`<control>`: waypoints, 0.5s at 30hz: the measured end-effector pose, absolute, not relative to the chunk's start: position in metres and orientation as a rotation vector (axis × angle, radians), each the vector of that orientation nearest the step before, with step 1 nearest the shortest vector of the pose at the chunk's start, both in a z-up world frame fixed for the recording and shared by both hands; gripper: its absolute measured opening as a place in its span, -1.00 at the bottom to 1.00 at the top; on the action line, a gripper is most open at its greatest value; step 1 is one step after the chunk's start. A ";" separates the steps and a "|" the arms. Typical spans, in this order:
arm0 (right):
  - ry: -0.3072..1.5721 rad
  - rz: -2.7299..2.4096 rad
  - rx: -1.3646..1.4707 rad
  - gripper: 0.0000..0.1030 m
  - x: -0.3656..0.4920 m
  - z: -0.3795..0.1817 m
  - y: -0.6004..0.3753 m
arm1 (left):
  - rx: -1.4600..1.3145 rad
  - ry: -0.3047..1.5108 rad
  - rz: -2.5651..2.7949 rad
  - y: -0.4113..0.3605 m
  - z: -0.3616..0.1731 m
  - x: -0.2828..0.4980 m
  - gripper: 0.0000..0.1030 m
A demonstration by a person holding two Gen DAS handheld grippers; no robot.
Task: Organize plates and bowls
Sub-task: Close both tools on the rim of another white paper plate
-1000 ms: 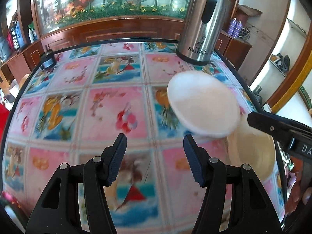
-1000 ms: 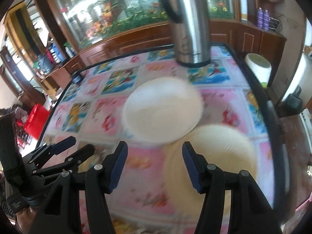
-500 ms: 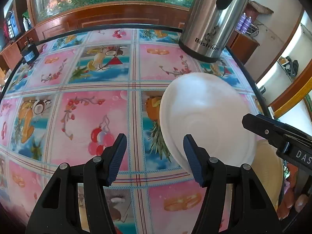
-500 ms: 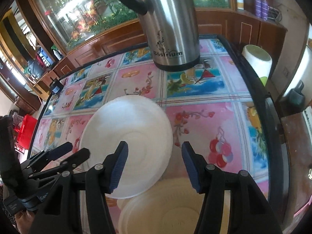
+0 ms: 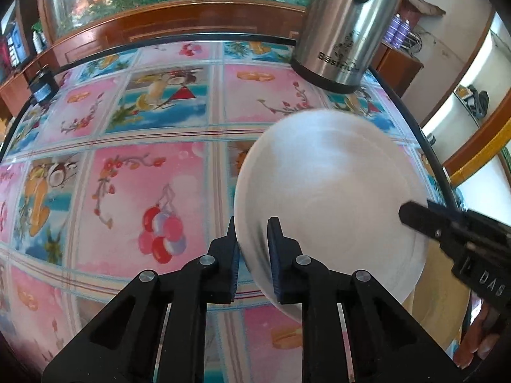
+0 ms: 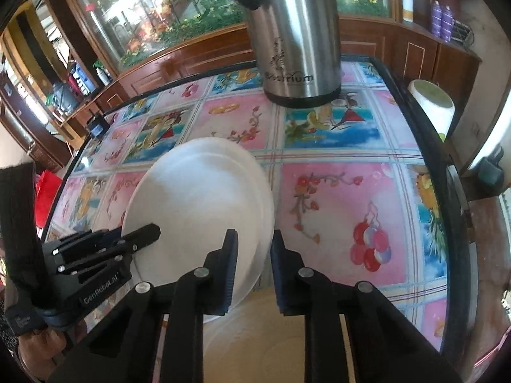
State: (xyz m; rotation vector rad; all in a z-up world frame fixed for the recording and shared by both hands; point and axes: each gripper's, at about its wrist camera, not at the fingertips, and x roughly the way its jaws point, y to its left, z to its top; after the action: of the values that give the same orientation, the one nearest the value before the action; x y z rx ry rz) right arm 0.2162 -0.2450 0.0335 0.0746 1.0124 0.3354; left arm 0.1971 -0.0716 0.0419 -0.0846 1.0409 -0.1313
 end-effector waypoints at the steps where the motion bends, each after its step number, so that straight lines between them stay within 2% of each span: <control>1: 1.013 0.341 0.076 -0.62 0.215 0.033 -0.243 | -0.088 1.038 -0.127 -0.068 0.044 0.194 -0.70; 15: 1.003 0.405 0.042 -0.62 0.170 0.045 -0.202 | -0.120 1.018 -0.092 -0.023 0.060 0.130 -0.70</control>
State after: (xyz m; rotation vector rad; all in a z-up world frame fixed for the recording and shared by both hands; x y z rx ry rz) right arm 0.1701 -0.2022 0.0452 0.0417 1.0031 0.4055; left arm 0.1298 -0.0225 0.0604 -0.1203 1.0177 -0.0915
